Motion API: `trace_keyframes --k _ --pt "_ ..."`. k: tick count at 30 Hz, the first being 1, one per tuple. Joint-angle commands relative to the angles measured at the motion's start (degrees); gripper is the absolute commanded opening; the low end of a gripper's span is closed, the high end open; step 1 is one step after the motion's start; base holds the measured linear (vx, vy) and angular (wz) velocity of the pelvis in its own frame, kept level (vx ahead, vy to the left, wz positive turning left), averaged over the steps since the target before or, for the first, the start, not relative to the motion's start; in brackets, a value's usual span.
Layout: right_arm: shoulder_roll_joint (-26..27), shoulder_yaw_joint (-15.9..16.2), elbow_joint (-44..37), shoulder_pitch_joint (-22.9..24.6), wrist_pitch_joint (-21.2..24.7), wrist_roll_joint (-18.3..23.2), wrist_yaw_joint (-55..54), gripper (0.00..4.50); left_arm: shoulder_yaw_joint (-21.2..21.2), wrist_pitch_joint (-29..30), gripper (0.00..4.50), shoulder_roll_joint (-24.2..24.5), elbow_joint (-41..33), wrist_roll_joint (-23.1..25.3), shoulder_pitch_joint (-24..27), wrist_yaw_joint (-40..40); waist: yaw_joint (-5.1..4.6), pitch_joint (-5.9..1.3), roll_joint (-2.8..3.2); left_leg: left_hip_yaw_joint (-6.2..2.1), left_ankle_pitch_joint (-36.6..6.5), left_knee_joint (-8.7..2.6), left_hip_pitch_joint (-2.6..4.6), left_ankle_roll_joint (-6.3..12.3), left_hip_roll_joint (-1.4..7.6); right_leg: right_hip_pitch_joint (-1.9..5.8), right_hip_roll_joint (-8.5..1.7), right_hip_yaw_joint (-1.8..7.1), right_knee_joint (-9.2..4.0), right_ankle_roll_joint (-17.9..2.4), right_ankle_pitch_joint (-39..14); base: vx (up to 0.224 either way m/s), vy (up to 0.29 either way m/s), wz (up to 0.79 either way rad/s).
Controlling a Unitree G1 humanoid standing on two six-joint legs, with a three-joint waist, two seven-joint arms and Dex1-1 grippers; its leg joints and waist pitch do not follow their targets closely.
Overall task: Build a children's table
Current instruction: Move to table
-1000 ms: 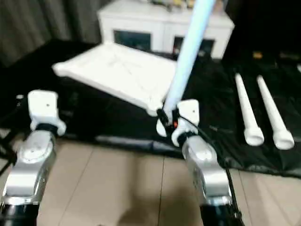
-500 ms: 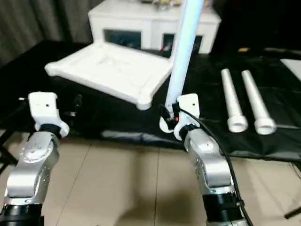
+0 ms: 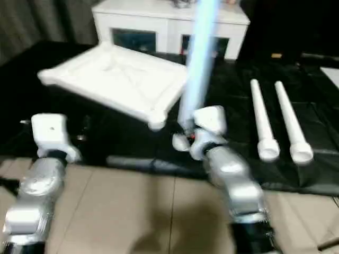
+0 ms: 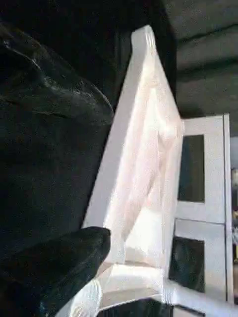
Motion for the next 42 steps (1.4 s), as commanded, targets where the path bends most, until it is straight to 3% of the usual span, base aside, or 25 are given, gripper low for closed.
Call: trace_keyframes --k 1,2,3,4,5,7,8,9,10,11,16,17,18,20,21,24,25,26,27,28,29,30,33,38,42 --pt "0.7 1.6 0.4 -2.4 -0.4 1.0 1.1 1.83 2.7 0.1 3.69 1.3 -2.0 0.1 0.9 0.0 2.92 -1.82 -0.22 -1.84 0.6 -3.17 -4.34 -10.68 2.17 6.18 -5.64 9.84 -6.5 -25.0 0.6 0.148 0.027 -0.47" --pt "0.0 2.7 0.8 -2.2 -1.3 -0.1 1.8 1.83 3.1 0.2 3.69 1.4 -2.6 -0.1 1.4 -0.2 1.73 -2.08 2.27 -1.98 4.9 -11.69 -1.27 -13.58 3.11 3.48 1.84 5.03 -4.21 -12.9 -0.4 0.148 0.027 -0.47" --pt "0.1 2.5 0.8 -2.3 -1.1 0.5 1.8 1.83 3.2 0.6 3.69 1.6 -3.0 -0.3 1.4 -0.4 -0.66 -2.38 5.63 -6.35 0.2 -16.12 4.94 -13.36 9.76 -5.73 2.12 -1.14 4.48 -1.9 -9.5 0.133 0.045 -0.67" --pt "0.1 2.4 0.6 -2.3 -1.0 0.8 1.7 1.83 3.4 0.8 3.69 1.8 -3.3 -0.4 1.3 -0.6 -2.16 -4.91 3.06 -10.88 4.2 -16.26 8.41 -3.16 11.85 -7.0 -0.39 -3.89 6.57 0.7 -9.2 0.181 0.008 -0.39" --pt "0.1 2.3 0.4 -2.2 -0.9 1.0 1.7 1.83 3.4 0.9 3.69 1.9 -3.6 -0.5 1.3 -0.6 -1.14 -4.75 4.55 -9.92 9.3 -13.67 8.44 6.84 10.58 -8.79 -2.06 -4.94 7.61 3.5 -6.2 0.181 0.008 -0.39" --pt "0.4 1.0 0.2 -2.0 -0.1 1.9 1.5 1.83 3.3 1.0 3.69 2.2 -3.7 -0.3 0.7 -0.8 -1.53 -4.31 3.62 -7.66 16.2 -13.96 7.11 15.99 8.81 -10.21 -2.84 -6.2 7.9 5.3 0.7 0.177 -0.029 -0.04" --pt "0.5 0.5 0.2 -2.0 0.1 1.9 1.4 1.83 3.3 1.0 3.69 2.4 -3.5 -0.4 0.3 -0.9 -2.08 -4.07 1.93 -5.98 16.0 -14.27 6.57 19.77 7.19 -10.4 -3.71 -5.83 5.43 3.1 5.3 0.158 -0.03 -0.04" --pt "0.5 -0.2 0.0 -1.9 0.4 2.0 1.4 1.83 3.1 1.0 3.69 2.5 -3.0 -0.4 -0.3 -0.8 -1.71 -3.35 0.32 -1.43 6.8 -13.55 4.34 16.37 2.31 -6.53 -4.64 -4.09 -0.98 -1.9 8.7 0.155 -0.063 -0.04" --pt "0.5 -0.2 0.0 -1.9 0.4 2.0 1.4 1.83 3.1 1.0 3.69 2.5 -3.0 -0.4 -0.3 -0.8 -1.71 -3.35 0.32 -1.43 6.8 -13.55 4.34 16.37 2.31 -6.53 -4.64 -4.09 -0.98 -1.9 8.7 0.171 -0.059 0.08" --pt "0.4 -0.5 -0.5 -1.8 0.5 2.4 1.6 1.83 2.8 0.8 3.69 2.6 -2.4 -0.3 -0.7 -1.2 1.66 -5.21 -2.31 -0.02 -1.8 -3.08 -2.91 9.38 -2.97 4.51 -12.91 5.39 -6.29 -10.8 -6.2 0.171 -0.059 0.08" --pt "-1.0 0.1 -2.9 -0.3 0.8 2.7 2.2 1.83 1.3 1.1 3.69 3.0 -2.0 -0.1 -0.8 -3.3 0.94 -3.24 1.31 -2.35 8.5 -2.96 -6.46 -0.94 2.22 4.21 -12.03 0.71 -7.74 -21.0 -12.0 0.156 -0.027 0.01" --pt "-0.9 0.2 -3.7 0.2 1.1 2.8 2.3 1.83 1.3 0.9 3.69 3.3 -1.8 -0.2 -0.5 -3.7 -0.4 -2.88 4.67 -1.75 8.2 -11.18 -4.13 0.33 4.47 3.45 -6.1 -4.7 -7.79 -13.9 -18.2 0.15 0.025 -0.01" --pt "-1.0 0.5 -4.2 0.5 1.2 2.5 2.3 1.83 1.4 1.0 3.69 3.7 -1.6 -0.3 -0.3 -4.1 -2.8 -2.39 6.61 -5.05 -8.3 -15.08 -0.98 1.39 7.5 0.79 -1.18 -7.33 -2.97 -8.1 -17.2 0.198 0.097 -0.09" --pt "-1.2 0.9 -5.0 1.0 1.3 1.9 2.5 1.83 1.7 1.1 3.69 4.2 -1.1 -0.7 -0.4 -5.0 -3.94 -3.52 7.39 -9.78 -22.9 -16.42 5.66 4.72 11.36 -4.37 -2.06 -6.3 4.98 -2.8 -7.6 0.222 0.101 -0.05" --pt "-0.8 1.3 -5.9 1.4 1.3 1.7 2.3 1.83 2.3 0.6 3.69 5.0 0.1 -1.2 -1.1 -5.8 -4.25 -3.68 9.41 -9.5 -20.9 -15.68 6.29 6.71 10.45 -5.49 -2.17 -6.41 5.52 -0.6 -4.7 0.192 0.048 0.1" --pt "-1.2 1.2 -6.1 1.2 1.2 1.6 2.4 1.83 3.0 -0.6 3.69 4.6 1.8 -3.1 -2.9 -6.8 -4.99 -2.86 6.69 -6.29 -11.8 -15.79 5.16 15.27 8.75 -7.23 -3.43 -6.09 4.99 1.6 3.3 0.151 0.013 0.02" --pt "-1.2 1.0 -6.0 1.0 1.1 2.0 2.8 1.83 3.0 -0.5 3.69 4.6 2.2 -3.7 -3.4 -7.5 -4.67 -3.02 4.74 -3.74 -9.5 -14.61 4.13 14.0 6.0 -5.97 -5.21 -4.49 0.4 -0.7 8.1 0.145 -0.079 0.05" --pt "-1.4 0.6 -5.3 0.7 0.6 3.1 4.0 1.83 2.7 -0.7 3.69 5.1 3.7 -5.5 -4.8 -10.7 -2.77 -4.53 0.56 0.06 -4.2 -8.2 -1.79 11.91 -0.8 1.4 -9.29 1.38 -4.57 -5.1 7.1 0.145 -0.079 0.05" --pt "-1.4 0.6 -5.2 0.9 0.4 3.4 4.4 1.83 2.4 -0.9 3.69 5.7 4.0 -6.2 -4.9 -12.6 -0.91 -4.83 1.11 -1.39 3.4 -3.1 -5.65 8.39 -0.77 4.81 -14.08 5.92 -3.89 -11.5 21.8 0.149 -0.084 0.14" --pt "-1.4 0.6 -5.3 0.9 0.3 3.5 4.5 1.83 2.3 -1.0 3.69 5.9 4.1 -6.4 -4.9 -13.2 -0.91 -4.83 1.11 -1.39 3.4 -3.1 -5.65 8.39 -0.77 4.81 -14.08 5.92 -3.89 -11.5 21.8 0.118 -0.071 0.09" --pt "-2.1 1.1 -5.4 0.6 2.1 5.9 7.7 1.83 1.3 -1.4 3.99 8.6 4.0 -9.9 -5.7 -21.3 -0.58 -4.99 1.82 -2.2 18.5 -6.14 -6.56 0.94 -0.12 3.75 -9.52 1.23 1.68 -8.1 62.0 0.118 -0.071 0.09" --pt "-2.9 1.8 -5.7 0.8 2.6 6.8 9.9 1.83 0.3 -1.5 4.04 10.5 4.1 -11.1 -5.7 -26.1 -0.34 -5.18 3.15 -1.59 22.9 -9.05 -5.17 -1.18 -0.2 1.41 -5.88 -1.79 1.72 -4.2 66.3 -0.008 -0.087 -0.05" --pt "-7.6 5.4 -6.8 1.7 2.3 7.1 17.5 1.83 -4.4 -1.4 4.1 18.7 7.0 -10.3 -6.7 -39.4 0.09 -5.4 7.01 -3.39 20.7 -9.83 -3.23 -0.85 5.61 -1.39 -4.64 -2.91 1.49 -0.5 40.3 -0.049 -0.036 -0.06" --pt "-13.8 6.6 -7.0 0.8 2.8 8.7 26.6 1.83 -8.5 -3.2 4.47 26.3 19.4 -8.9 -15.5 -54.7 0.85 -3.57 7.73 -1.62 -5.6 -12.43 -1.9 -5.16 6.26 -2.22 -6.1 -1.83 -2.04 -12.6 3.8 -0.046 0.032 0.08" --pt "-18.9 7.8 -6.1 -0.5 2.1 8.9 33.4 1.83 -14.5 -8.4 4.48 29.6 30.4 -4.3 -23.1 -64.4 0.4 -2.06 7.39 -0.04 -18.9 -13.68 -0.53 -7.31 6.12 -2.87 -7.3 -1.21 -4.76 -9.7 -22.6 -0.081 0.039 0.09"
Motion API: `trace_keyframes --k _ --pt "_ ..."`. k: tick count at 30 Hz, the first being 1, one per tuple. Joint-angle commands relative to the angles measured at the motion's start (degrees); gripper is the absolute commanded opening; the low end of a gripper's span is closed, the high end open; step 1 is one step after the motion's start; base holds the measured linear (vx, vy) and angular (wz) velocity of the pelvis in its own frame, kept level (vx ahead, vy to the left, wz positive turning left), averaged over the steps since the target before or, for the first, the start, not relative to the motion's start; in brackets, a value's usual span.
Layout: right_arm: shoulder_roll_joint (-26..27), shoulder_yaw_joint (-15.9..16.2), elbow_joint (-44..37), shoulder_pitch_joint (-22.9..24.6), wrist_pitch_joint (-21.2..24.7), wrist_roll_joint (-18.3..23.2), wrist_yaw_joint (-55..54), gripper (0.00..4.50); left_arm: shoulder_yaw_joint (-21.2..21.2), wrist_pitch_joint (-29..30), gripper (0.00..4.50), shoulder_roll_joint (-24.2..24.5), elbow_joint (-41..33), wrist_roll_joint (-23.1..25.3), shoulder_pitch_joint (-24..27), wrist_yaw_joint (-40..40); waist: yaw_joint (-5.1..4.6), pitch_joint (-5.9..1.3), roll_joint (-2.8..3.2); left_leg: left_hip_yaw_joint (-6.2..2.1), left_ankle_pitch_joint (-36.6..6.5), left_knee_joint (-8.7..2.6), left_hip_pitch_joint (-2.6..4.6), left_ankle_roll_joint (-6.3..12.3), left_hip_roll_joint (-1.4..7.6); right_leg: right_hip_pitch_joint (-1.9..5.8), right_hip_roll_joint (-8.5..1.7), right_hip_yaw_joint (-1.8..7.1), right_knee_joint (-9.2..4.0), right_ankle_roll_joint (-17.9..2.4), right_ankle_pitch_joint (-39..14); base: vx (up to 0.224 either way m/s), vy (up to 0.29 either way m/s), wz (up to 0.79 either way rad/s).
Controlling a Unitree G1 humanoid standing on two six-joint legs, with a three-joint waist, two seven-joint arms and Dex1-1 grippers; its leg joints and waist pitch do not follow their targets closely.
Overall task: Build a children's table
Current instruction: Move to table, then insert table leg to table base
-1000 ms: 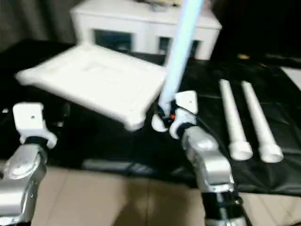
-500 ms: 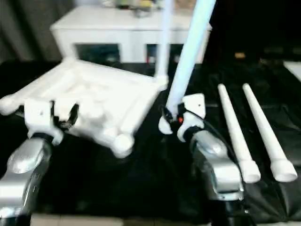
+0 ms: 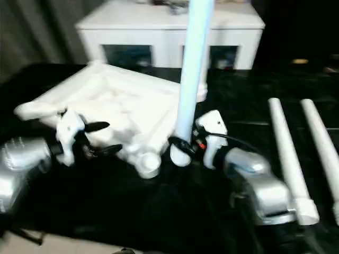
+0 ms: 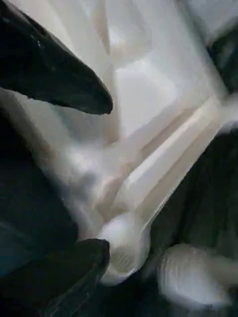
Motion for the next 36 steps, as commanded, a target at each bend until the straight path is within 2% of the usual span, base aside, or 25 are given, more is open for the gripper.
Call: trace_keyframes --k 1,2,3,4,6,7,8,10,11,12,13,14,17,20,22,24,25,26,27,28,29,30,32,33,36 --pt "-2.1 0.5 -0.7 -1.6 -0.5 0.9 4.2 1.83 -4.2 -5.1 4.48 1.1 7.0 4.8 -4.2 -4.8 -0.57 -2.13 -0.52 -1.88 -26.1 -5.73 2.53 -2.58 3.84 0.45 -4.97 3.04 -7.59 -9.3 -26.5 -0.068 0.04 0.01" --pt "-2.6 0.5 -0.6 -1.9 -0.6 0.9 4.8 1.83 -5.0 -6.5 4.48 0.9 9.0 5.8 -5.5 -5.5 -0.49 -2.37 -0.45 -1.9 -25.1 -5.8 2.5 -2.53 4.07 0.65 -5.37 3.19 -7.45 -9.0 -26.6 -0.068 0.04 0.01" --pt "-3.6 0.5 -0.4 -2.6 -0.5 1.2 5.9 1.83 -6.6 -9.8 4.48 -0.1 13.6 7.5 -8.6 -6.5 -0.89 -2.83 -0.19 -1.83 -19.8 -6.34 1.66 -1.65 4.44 1.45 -5.48 3.1 -7.09 -9.8 -20.5 0.0 0.0 0.0" --pt "-4.2 0.5 -0.3 -3.0 -0.7 1.2 6.5 1.83 -7.3 -11.0 4.48 -0.9 15.8 8.0 -10.2 -7.2 -1.07 -3.0 -0.54 -1.82 -18.2 -6.37 1.3 -1.37 4.5 1.77 -5.39 2.95 -6.84 -10.4 -17.9 0.0 0.0 0.0" --pt "-4.7 0.5 -0.2 -3.2 -0.8 1.3 7.1 1.83 -7.9 -12.3 4.48 -1.6 18.0 8.4 -11.5 -8.0 -1.12 -3.3 -0.26 -1.52 -16.6 -6.23 1.38 -0.87 4.6 1.53 -5.3 2.78 -6.49 -12.2 -12.8 0.0 0.0 0.0" --pt "-5.4 0.6 0.0 -3.4 -1.2 1.1 7.7 1.83 -9.5 -15.0 4.48 -2.4 21.2 10.4 -13.2 -8.4 -1.62 -3.3 -0.88 -1.43 -17.6 -6.15 1.02 -0.42 4.52 1.79 -5.47 2.77 -6.33 -13.5 -11.7 0.0 0.0 0.0" --pt "-5.4 0.6 0.0 -3.4 -1.2 1.1 7.7 1.83 -9.5 -15.0 4.48 -2.4 21.2 10.4 -13.2 -8.4 -1.71 -3.37 -0.78 -1.42 -17.2 -6.06 0.98 -0.14 4.47 1.8 -5.46 2.8 -6.28 -13.5 -11.2 0.0 0.0 0.0" --pt "-5.6 0.8 0.3 -3.4 -1.5 0.8 7.9 1.83 -10.6 -16.6 4.48 -2.8 23.4 11.6 -14.1 -8.5 -1.93 -3.77 -0.96 -1.22 -13.9 -5.59 0.69 1.17 4.4 2.11 -5.63 2.85 -6.12 -14.0 -7.7 0.0 0.0 0.0" --pt "-6.3 0.9 -0.2 -3.7 -0.8 1.0 8.6 1.83 -13.7 -21.1 4.48 -4.2 29.6 15.1 -16.9 -8.9 -2.01 -4.15 -1.28 -0.95 -9.0 -5.02 0.25 3.37 4.26 2.2 -5.47 2.76 -5.97 -14.2 -2.9 0.0 0.0 0.0" --pt "-6.3 0.9 -0.2 -3.7 -0.8 1.0 8.6 1.83 -13.7 -21.1 4.48 -4.2 29.6 15.1 -16.9 -8.9 -2.01 -4.15 -1.28 -0.95 -9.0 -5.02 0.25 3.37 4.26 2.2 -5.47 2.76 -5.97 -14.2 -2.9 0.0 0.0 0.0" --pt "-6.5 0.8 -0.5 -3.8 -0.4 1.2 9.0 1.83 -14.3 -22.2 4.48 -4.8 31.8 15.8 -17.8 -9.2 -1.7 -4.66 -1.28 -0.75 -5.9 -4.46 0.32 4.69 4.25 2.18 -5.5 2.77 -5.64 -14.6 1.4 0.0 0.0 0.0" --pt "-6.8 0.8 -0.8 -3.8 -0.2 1.3 9.4 1.83 -15.0 -23.0 4.48 -5.3 33.5 16.6 -18.5 -9.3 -1.31 -5.19 -1.44 -0.61 -0.9 -3.95 -0.06 7.0 4.36 2.15 -5.41 2.48 -4.64 -15.6 9.7 0.0 0.0 0.0" --pt "-7.5 0.8 -1.2 -3.6 -0.1 1.3 10.2 1.83 -16.6 -25.5 4.48 -6.1 37.1 19.4 -20.1 -7.7 -1.05 -5.55 -1.59 -0.54 2.4 -3.24 -0.58 10.19 4.32 1.88 -5.23 2.14 -3.85 -16.0 16.8 0.0 0.0 0.0" --pt "-8.1 0.8 -1.3 -3.4 -0.2 1.3 10.8 1.83 -17.7 -28.9 4.19 -6.8 41.1 21.8 -21.9 -5.2 -0.89 -5.34 -1.61 -0.47 1.3 -3.11 -0.81 11.52 4.58 1.44 -5.32 1.84 -3.92 -16.9 15.5 0.0 0.0 0.0" --pt "-8.4 0.8 -1.5 -3.3 -0.1 1.5 11.1 1.83 -18.7 -31.3 4.07 -7.6 44.2 23.6 -23.3 -3.0 -0.9 -4.96 -0.92 -0.56 -3.0 -3.51 -0.39 10.08 4.96 1.34 -5.33 1.89 -4.53 -17.2 9.9 0.0 0.0 0.0" --pt "-8.4 0.8 -1.6 -3.2 0.0 1.6 11.2 1.83 -19.0 -32.7 4.01 -8.0 45.9 24.3 -24.0 -2.2 -0.81 -4.69 -0.93 -0.55 -5.6 -3.87 -0.14 8.41 5.15 1.25 -5.38 1.99 -4.83 -17.7 6.9 0.0 0.0 0.0" --pt "-8.5 0.8 -1.9 -3.0 0.0 1.7 11.3 1.83 -19.1 -33.3 3.7 -8.4 47.2 24.8 -24.6 -1.7 -0.74 -4.48 -0.64 -0.48 -7.5 -4.0 0.01 7.23 5.11 1.14 -5.36 2.05 -5.04 -17.9 4.6 0.0 0.0 0.0" --pt "-8.5 0.8 -1.9 -3.0 0.0 1.7 11.3 1.83 -19.1 -33.3 3.65 -8.4 47.2 24.8 -24.6 -1.7 -0.74 -4.48 -0.64 -0.48 -7.5 -4.0 0.01 7.23 5.11 1.14 -5.36 2.05 -5.04 -17.9 4.6 0.0 0.0 0.0" --pt "-8.6 0.8 -2.5 -2.5 0.2 1.9 11.5 1.83 -19.2 -33.9 3.6 -8.8 48.6 25.2 -25.5 -1.8 -0.66 -4.48 -0.14 -0.55 -8.8 -4.16 0.17 5.7 5.2 1.23 -5.52 2.15 -5.07 -17.8 3.1 0.0 0.0 0.0" --pt "-8.8 0.8 -2.9 -2.0 0.4 2.1 11.6 1.83 -19.5 -34.7 3.49 -9.1 50.0 25.8 -26.3 -1.7 -0.65 -4.39 -0.17 -0.5 -9.9 -4.29 0.33 4.92 5.22 1.15 -5.42 2.2 -5.23 -17.6 2.5 0.0 0.0 0.0" --pt "-8.8 0.8 -3.0 -2.0 0.4 2.2 11.7 1.83 -19.5 -34.8 3.35 -9.1 50.2 25.8 -26.4 -1.7 -0.69 -4.34 -0.44 -0.41 -10.4 -4.37 0.35 4.71 5.16 1.15 -5.35 2.23 -5.41 -17.5 2.3 0.0 0.0 0.0" --pt "-9.1 0.8 -3.4 -1.3 0.4 2.2 11.8 1.83 -19.6 -35.3 3.24 -9.4 51.3 26.2 -27.2 -1.7 -0.59 -4.38 0.1 -0.47 -10.9 -4.33 0.35 4.17 5.12 1.27 -5.54 2.29 -5.22 -17.7 2.4 0.0 0.0 0.0" --pt "-9.3 0.8 -3.8 -0.8 0.4 2.2 12.0 1.83 -19.8 -36.4 3.13 -9.7 52.5 26.9 -28.0 -1.3 -0.57 -4.36 -0.33 -0.44 -11.3 -4.43 0.37 3.93 5.17 1.34 -5.57 2.33 -5.42 -17.5 2.0 0.0 0.0 0.0" --pt "-9.3 0.8 -4.0 -0.5 0.3 2.0 11.7 1.83 -20.0 -37.1 3.02 -9.9 53.4 27.5 -28.6 -0.6 -0.6 -4.4 0.56 -0.53 -11.5 -4.35 0.33 3.67 5.1 1.38 -5.61 2.32 -5.34 -17.4 2.8 0.0 0.0 0.0" --pt "-9.2 0.6 -4.4 -0.2 0.3 1.9 11.3 1.83 -20.3 -38.6 2.72 -10.4 55.1 28.8 -29.4 1.0 -0.73 -4.43 0.38 -0.57 -11.5 -4.3 0.16 3.95 4.92 1.64 -5.65 2.29 -5.48 -17.3 3.1 0.0 0.0 0.0"
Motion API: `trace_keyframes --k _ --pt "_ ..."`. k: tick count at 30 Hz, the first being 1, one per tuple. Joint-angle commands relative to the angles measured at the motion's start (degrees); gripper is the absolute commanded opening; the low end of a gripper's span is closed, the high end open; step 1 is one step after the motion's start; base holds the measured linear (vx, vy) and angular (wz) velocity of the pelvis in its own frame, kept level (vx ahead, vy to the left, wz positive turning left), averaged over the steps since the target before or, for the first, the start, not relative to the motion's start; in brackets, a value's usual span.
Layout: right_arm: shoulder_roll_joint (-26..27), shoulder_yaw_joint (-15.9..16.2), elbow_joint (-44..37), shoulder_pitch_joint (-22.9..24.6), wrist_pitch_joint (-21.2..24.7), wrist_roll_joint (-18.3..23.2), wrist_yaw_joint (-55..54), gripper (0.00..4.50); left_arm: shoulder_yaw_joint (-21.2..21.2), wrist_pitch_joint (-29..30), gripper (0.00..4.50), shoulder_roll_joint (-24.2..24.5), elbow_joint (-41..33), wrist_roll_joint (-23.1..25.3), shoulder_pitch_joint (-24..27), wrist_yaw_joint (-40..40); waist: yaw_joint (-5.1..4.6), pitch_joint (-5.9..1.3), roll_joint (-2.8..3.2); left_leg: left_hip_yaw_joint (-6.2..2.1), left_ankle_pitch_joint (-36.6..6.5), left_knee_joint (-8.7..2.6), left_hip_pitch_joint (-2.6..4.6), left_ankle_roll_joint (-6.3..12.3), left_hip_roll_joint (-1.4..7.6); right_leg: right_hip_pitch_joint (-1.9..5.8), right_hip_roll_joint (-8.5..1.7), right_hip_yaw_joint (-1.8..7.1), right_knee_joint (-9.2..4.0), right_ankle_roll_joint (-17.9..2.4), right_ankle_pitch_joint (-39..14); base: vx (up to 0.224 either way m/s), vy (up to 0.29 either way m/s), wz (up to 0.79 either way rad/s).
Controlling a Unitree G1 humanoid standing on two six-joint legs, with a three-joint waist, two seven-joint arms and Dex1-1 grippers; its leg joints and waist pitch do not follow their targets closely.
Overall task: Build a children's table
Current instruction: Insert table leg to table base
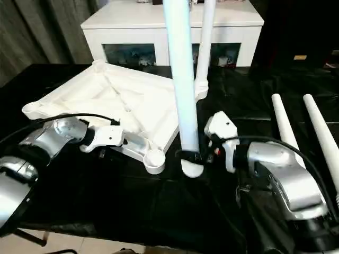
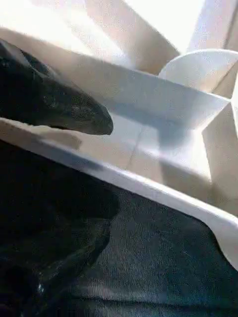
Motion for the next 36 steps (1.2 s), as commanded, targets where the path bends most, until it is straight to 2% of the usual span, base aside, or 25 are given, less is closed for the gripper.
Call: trace_keyframes --k 1,3,7,14,16,17,19,20,25,30,31,32,34,36 --pt "-0.1 0.0 -2.0 -0.1 0.3 0.3 -0.4 1.83 -0.4 -1.2 2.69 0.0 1.0 1.3 -1.3 1.4 -0.21 -4.25 -0.47 -2.29 -12.5 -4.52 1.82 1.9 4.46 2.77 -5.16 2.05 -4.61 -16.6 1.3 0.0 0.0 0.0" --pt "-0.2 0.0 -2.6 0.3 0.4 0.5 -0.5 1.83 -0.4 -2.0 2.56 -0.6 1.9 1.9 -1.8 2.1 -0.25 -4.32 -0.09 -2.34 -11.1 -4.34 1.66 2.72 4.45 2.79 -5.17 1.97 -4.52 -16.5 1.5 0.0 0.0 0.0" --pt "-0.2 0.2 -3.3 1.0 0.5 0.6 -0.5 1.83 -0.4 -2.5 2.27 -1.6 3.2 2.4 -2.3 1.7 -0.42 -4.37 -0.01 -2.34 -10.4 -4.3 1.55 3.64 4.44 2.76 -5.07 1.89 -4.67 -15.9 0.9 0.0 0.0 0.0" --pt "0.3 0.3 -3.5 1.2 0.4 0.5 -1.3 1.83 -0.5 -3.1 1.78 -1.9 4.4 3.6 -2.3 1.6 -1.12 -4.21 0.25 -2.5 -12.6 -4.59 1.62 3.25 4.48 2.62 -5.05 1.86 -4.84 -15.9 -1.6 0.0 0.0 0.0" --pt "0.3 0.4 -3.5 1.2 0.4 0.5 -1.4 1.83 -0.7 -3.2 1.5 -1.9 4.6 3.9 -2.1 1.4 -1.28 -4.15 0.23 -2.46 -12.8 -4.6 1.59 3.22 4.49 2.62 -5.15 1.93 -4.98 -15.8 -2.1 0.0 0.0 0.0" --pt "0.2 0.3 -3.3 1.3 0.3 0.5 -1.4 1.83 -0.7 -3.1 1.45 -2.0 5.0 4.6 -2.0 1.2 -1.28 -4.17 0.05 -2.46 -12.5 -4.62 1.56 3.29 4.46 2.63 -5.1 1.94 -4.98 -15.8 -2.2 0.0 0.0 0.0" --pt "0.2 0.2 -3.1 1.1 0.3 0.4 -1.4 1.83 -0.7 -2.7 1.32 -2.0 5.3 4.8 -2.0 0.6 -1.31 -4.14 0.1 -2.46 -12.5 -4.64 1.57 3.38 4.51 2.55 -5.15 1.96 -5.01 -15.7 -2.5 0.0 0.0 0.0" --pt "0.2 0.2 -3.0 1.1 0.3 0.4 -1.4 1.83 -0.6 -2.5 1.05 -2.1 5.3 4.8 -2.0 0.3 -1.27 -4.17 0.13 -2.47 -12.4 -4.66 1.61 3.38 4.56 2.56 -5.2 1.96 -5.01 -15.7 -2.4 0.0 0.0 0.0" --pt "0.5 0.5 -2.4 0.3 0.1 0.3 -1.7 1.83 -1.4 -2.9 0.73 -2.0 5.5 6.1 -1.2 -0.9 -1.35 -4.2 0.03 -2.52 -11.6 -4.77 1.45 3.71 4.61 2.65 -5.27 1.92 -4.88 -15.7 -1.0 0.0 0.0 0.0" --pt "0.8 0.6 -1.8 -0.2 -0.2 0.1 -1.9 1.83 -2.6 -2.4 0.44 -1.6 5.8 7.9 0.0 -1.9 -1.34 -4.47 0.0 -2.38 -8.3 -4.5 1.34 5.99 4.57 2.68 -5.35 1.74 -4.74 -15.5 2.6 0.0 0.0 0.0" --pt "1.0 0.5 -1.7 -0.3 -0.2 0.1 -2.1 1.83 -2.6 -2.1 0.41 -1.6 5.8 8.0 0.4 -2.0 -1.34 -4.5 -0.25 -2.33 -8.2 -4.46 1.32 6.24 4.53 2.7 -5.39 1.77 -4.85 -15.4 2.5 0.0 0.0 0.0" --pt "1.1 0.3 -1.4 -0.4 -0.3 0.2 -2.3 1.83 -2.3 -1.5 0.33 -1.6 5.9 7.8 0.8 -2.2 -1.26 -4.55 -0.07 -2.34 -7.8 -4.45 1.3 6.36 4.54 2.73 -5.43 1.74 -4.74 -15.4 2.2 0.0 0.0 0.0" --pt "1.4 -0.1 -0.9 -0.8 -0.5 0.0 -3.0 1.83 -0.9 0.0 0.26 -1.9 5.9 6.5 1.6 -3.2 -1.32 -4.45 -0.25 -2.3 -8.1 -4.54 1.31 6.4 4.52 2.63 -5.39 1.69 -4.86 -15.5 1.1 0.0 0.0 0.0" --pt "2.7 -1.1 1.1 -2.1 -0.7 -0.6 -5.5 1.83 3.6 3.2 0.21 -2.9 5.6 1.6 2.9 -4.6 -1.34 -4.44 -0.19 -2.21 -8.2 -4.57 1.29 6.39 4.31 2.51 -5.39 1.6 -5.03 -15.4 -1.3 0.0 0.0 0.0"
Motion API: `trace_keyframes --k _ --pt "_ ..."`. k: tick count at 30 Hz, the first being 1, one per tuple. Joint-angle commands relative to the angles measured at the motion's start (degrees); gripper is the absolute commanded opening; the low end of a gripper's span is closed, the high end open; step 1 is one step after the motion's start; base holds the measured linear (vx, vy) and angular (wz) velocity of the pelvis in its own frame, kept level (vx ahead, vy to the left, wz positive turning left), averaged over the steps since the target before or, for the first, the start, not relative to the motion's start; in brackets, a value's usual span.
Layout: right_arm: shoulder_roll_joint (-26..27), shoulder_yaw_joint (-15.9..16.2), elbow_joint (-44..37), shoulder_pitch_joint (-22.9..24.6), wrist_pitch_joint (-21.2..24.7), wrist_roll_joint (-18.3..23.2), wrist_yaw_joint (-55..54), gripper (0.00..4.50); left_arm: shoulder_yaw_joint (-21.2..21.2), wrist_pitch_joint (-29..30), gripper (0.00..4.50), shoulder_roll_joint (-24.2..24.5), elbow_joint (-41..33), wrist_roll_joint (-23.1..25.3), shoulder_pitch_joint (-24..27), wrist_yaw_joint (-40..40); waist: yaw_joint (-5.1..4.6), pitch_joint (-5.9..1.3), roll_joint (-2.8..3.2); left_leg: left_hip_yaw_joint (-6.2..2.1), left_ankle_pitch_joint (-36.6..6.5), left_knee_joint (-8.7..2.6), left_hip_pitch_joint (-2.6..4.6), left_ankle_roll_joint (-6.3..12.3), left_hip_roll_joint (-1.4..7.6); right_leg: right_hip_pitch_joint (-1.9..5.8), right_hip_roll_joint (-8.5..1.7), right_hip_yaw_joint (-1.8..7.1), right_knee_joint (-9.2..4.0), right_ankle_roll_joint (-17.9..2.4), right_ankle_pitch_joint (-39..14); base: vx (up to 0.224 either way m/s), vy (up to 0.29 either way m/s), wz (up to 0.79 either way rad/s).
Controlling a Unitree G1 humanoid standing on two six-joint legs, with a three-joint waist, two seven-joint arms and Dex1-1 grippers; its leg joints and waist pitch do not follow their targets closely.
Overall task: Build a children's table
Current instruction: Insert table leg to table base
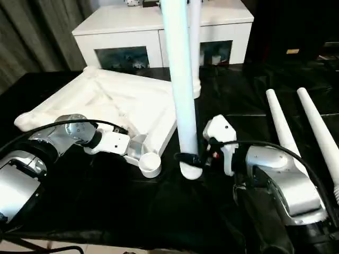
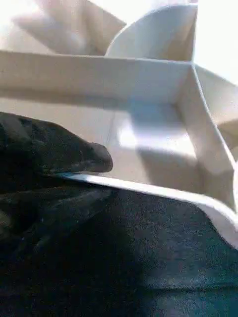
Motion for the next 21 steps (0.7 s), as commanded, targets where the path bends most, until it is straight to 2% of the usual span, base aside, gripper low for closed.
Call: trace_keyframes --k 1,2,3,4,5,7,8,9,10,11,12,13,14,15,16,17,18,20,21 --pt "0.8 -1.1 0.7 -1.5 -0.7 -0.6 -1.8 1.83 2.5 3.5 0.21 -0.6 2.3 -3.3 3.2 -0.4 0.29 -3.45 -2.2 -2.27 -8.5 -4.09 1.27 5.88 4.28 2.4 -5.33 1.6 -4.41 -15.3 -2.1 0.0 0.0 0.0" --pt "2.0 -2.2 2.6 -2.6 -0.4 -1.2 -4.4 1.83 6.0 6.1 0.2 -1.4 1.5 -6.9 4.3 -1.5 0.32 -3.48 -2.83 -2.13 -9.1 -4.18 1.4 5.68 4.33 2.29 -5.24 1.66 -4.64 -15.1 -3.4 0.0 0.0 0.0" --pt "2.8 -3.0 3.6 -3.1 -0.1 -1.3 -5.9 1.83 7.5 7.6 0.19 -1.7 0.8 -8.6 5.0 -2.1 0.24 -3.45 -2.33 -2.21 -8.7 -4.33 1.32 5.4 4.29 2.25 -5.26 1.56 -4.5 -15.4 -3.8 0.0 0.0 0.0" --pt "3.5 -3.6 4.1 -3.3 0.3 -1.2 -7.1 1.83 8.8 9.3 0.18 -1.9 0.2 -10.0 5.8 -2.3 0.29 -3.43 -2.46 -2.18 -8.8 -4.34 1.27 5.34 4.3 2.2 -5.24 1.52 -4.5 -15.2 -4.3 0.0 0.0 0.0" --pt "4.2 -4.4 4.6 -3.6 0.7 -1.0 -8.4 1.83 10.0 10.6 0.17 -2.1 -1.0 -11.6 6.8 -2.9 0.41 -3.45 -2.9 -2.01 -9.5 -4.3 1.54 5.28 4.31 2.04 -5.34 1.65 -4.68 -15.1 -5.4 0.0 0.0 0.0" --pt "5.4 -5.7 5.4 -4.0 2.2 -0.2 -10.6 1.83 12.5 13.6 0.14 -2.8 -5.2 -15.1 9.6 -3.6 0.58 -3.42 -2.68 -2.03 -8.8 -4.33 1.19 5.36 4.23 2.22 -5.53 1.62 -4.57 -14.8 -6.5 0.0 0.0 0.0" --pt "5.8 -6.1 5.5 -4.2 2.6 0.0 -11.3 1.83 13.1 15.6 0.11 -3.1 -8.0 -16.1 11.0 -3.4 0.7 -3.6 -3.08 -2.0 -8.1 -4.29 1.3 5.69 4.31 2.15 -5.48 1.64 -4.49 -14.5 -6.1 0.0 0.0 0.0" --pt "6.3 -6.5 5.8 -4.4 3.1 0.2 -12.0 1.83 13.2 17.2 0.11 -3.4 -11.1 -16.5 12.5 -2.6 0.58 -3.43 -3.79 -2.0 -7.8 -4.55 1.1 6.17 4.5 2.17 -5.47 1.54 -4.53 -14.4 -5.4 0.0 0.0 0.0" --pt "7.3 -6.8 6.8 -5.0 3.5 0.0 -13.8 1.83 13.4 19.7 0.07 -3.8 -17.8 -17.2 15.9 -0.7 0.47 -3.33 -3.43 -2.07 -8.1 -4.6 0.99 6.21 4.49 1.99 -5.58 1.43 -4.52 -14.3 -6.2 0.0 0.0 0.0" --pt "7.4 -6.8 6.9 -5.1 3.6 0.0 -13.9 1.83 13.4 19.9 0.03 -3.9 -18.5 -17.3 16.2 -0.5 0.52 -3.42 -3.19 -2.1 -8.9 -4.69 1.15 5.8 4.59 2.0 -5.61 1.32 -4.61 -14.0 -7.1 0.0 0.0 0.0" --pt "7.7 -6.8 7.4 -5.3 3.6 -0.2 -14.4 1.83 13.5 20.5 0.01 -4.1 -20.2 -17.4 17.1 0.3 0.6 -3.37 -3.28 -1.9 -10.6 -4.74 1.56 5.12 4.58 1.75 -5.57 1.19 -4.97 -13.4 -9.3 0.0 0.0 0.0" --pt "8.2 -6.8 7.9 -5.7 3.6 -0.4 -15.2 1.83 13.5 20.7 0.01 -4.4 -22.7 -17.1 18.4 1.4 0.58 -3.17 -3.4 -1.79 -11.2 -4.83 1.56 4.86 4.53 1.62 -5.5 1.19 -5.24 -13.2 -10.4 0.0 0.0 0.0" --pt "8.9 -6.8 8.7 -6.2 3.8 -0.6 -16.2 1.83 13.6 21.0 0.01 -5.0 -25.8 -16.7 20.3 2.7 0.67 -3.25 -3.78 -1.78 -11.3 -4.92 1.59 4.47 4.7 1.64 -5.6 1.17 -5.21 -13.1 -10.6 0.0 0.0 0.0" --pt "9.7 -6.9 9.3 -6.7 4.0 -0.8 -17.0 1.83 13.5 21.7 0.01 -5.4 -29.0 -16.2 22.0 3.7 0.6 -3.19 -4.04 -2.02 -10.9 -5.32 1.38 3.88 4.97 1.69 -5.61 1.06 -5.0 -13.0 -9.3 0.0 0.0 0.0" --pt "10.1 -6.9 9.5 -6.9 4.2 -0.9 -17.3 1.83 13.4 21.9 0.01 -5.5 -30.4 -15.8 22.7 4.4 0.66 -3.22 -3.82 -2.12 -11.0 -5.39 1.46 3.6 5.1 1.65 -5.65 1.08 -4.89 -13.0 -8.8 0.0 0.0 0.0" --pt "10.5 -6.9 9.6 -7.1 4.4 -0.9 -17.6 1.83 13.2 22.8 0.01 -5.6 -32.5 -15.4 23.7 5.0 0.67 -3.17 -4.04 -1.93 -11.4 -5.39 1.55 3.29 4.9 1.53 -5.41 1.11 -5.02 -12.7 -8.3 0.0 0.0 0.0" --pt "11.1 -6.8 9.5 -7.3 4.8 -0.5 -17.8 1.83 13.0 24.5 0.01 -5.8 -34.8 -15.4 24.9 5.2 0.82 -3.31 -4.15 -1.96 -10.6 -5.45 1.63 3.13 5.14 1.57 -5.57 1.23 -4.7 -13.0 -5.9 0.0 0.0 0.0" --pt "12.0 -6.4 8.7 -7.7 5.6 0.4 -17.7 1.83 12.1 28.1 0.01 -5.7 -40.9 -15.3 28.1 5.9 0.85 -3.29 -4.55 -1.93 -9.6 -5.44 1.47 3.59 5.1 1.72 -5.64 1.18 -4.55 -13.1 -3.6 0.0 0.0 0.0" --pt "12.0 -6.4 8.7 -7.7 5.6 0.4 -17.7 1.83 12.1 28.1 0.01 -5.7 -40.9 -15.3 28.1 5.9 1.01 -3.37 -4.36 -1.89 -8.7 -5.36 1.47 3.86 5.04 1.67 -5.62 1.12 -4.49 -13.1 -2.4 0.0 0.0 0.0"
